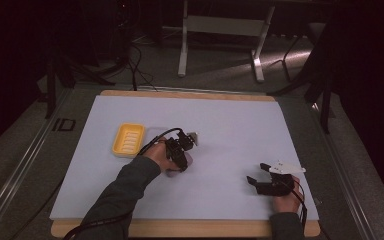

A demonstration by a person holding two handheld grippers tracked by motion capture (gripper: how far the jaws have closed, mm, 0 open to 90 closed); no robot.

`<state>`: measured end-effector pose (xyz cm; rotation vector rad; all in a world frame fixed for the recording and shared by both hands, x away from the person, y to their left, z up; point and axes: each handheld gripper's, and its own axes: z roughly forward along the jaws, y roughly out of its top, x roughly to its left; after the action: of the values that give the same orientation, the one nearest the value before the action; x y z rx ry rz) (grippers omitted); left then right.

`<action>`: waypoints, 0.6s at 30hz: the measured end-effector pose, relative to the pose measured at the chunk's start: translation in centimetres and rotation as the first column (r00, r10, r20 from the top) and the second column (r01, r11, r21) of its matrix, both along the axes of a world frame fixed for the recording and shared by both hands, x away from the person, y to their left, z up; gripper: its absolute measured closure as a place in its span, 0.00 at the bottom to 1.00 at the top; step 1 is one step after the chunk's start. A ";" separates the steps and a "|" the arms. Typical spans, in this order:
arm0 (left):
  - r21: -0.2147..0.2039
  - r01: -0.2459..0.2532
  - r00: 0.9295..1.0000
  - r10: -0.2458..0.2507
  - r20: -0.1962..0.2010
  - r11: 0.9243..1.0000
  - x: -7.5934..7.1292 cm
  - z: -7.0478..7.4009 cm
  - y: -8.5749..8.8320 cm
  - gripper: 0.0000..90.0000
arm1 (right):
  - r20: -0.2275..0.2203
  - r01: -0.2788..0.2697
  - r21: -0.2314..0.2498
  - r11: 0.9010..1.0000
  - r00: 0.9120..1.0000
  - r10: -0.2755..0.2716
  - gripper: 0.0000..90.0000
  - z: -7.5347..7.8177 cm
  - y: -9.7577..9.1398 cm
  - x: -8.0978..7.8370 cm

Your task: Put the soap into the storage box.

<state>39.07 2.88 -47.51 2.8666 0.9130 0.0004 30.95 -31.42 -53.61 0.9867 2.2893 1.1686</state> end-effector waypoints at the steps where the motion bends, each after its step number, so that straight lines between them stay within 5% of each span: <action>1: 0.001 -0.002 1.000 0.002 -0.002 1.000 0.1 0.0 0.0 0.55 | 0.000 0.000 0.000 1.000 1.000 0.000 0.25 0.0 0.0 0.0; 18: -0.026 -0.033 0.999 0.033 0.005 0.999 0.7 1.2 1.3 0.55 | 0.001 -0.004 -0.006 1.000 1.000 0.004 0.25 0.0 0.1 0.0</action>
<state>39.74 4.16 -46.34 2.8261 0.9522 0.0003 30.96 -31.36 -53.62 0.9798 2.2937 1.1623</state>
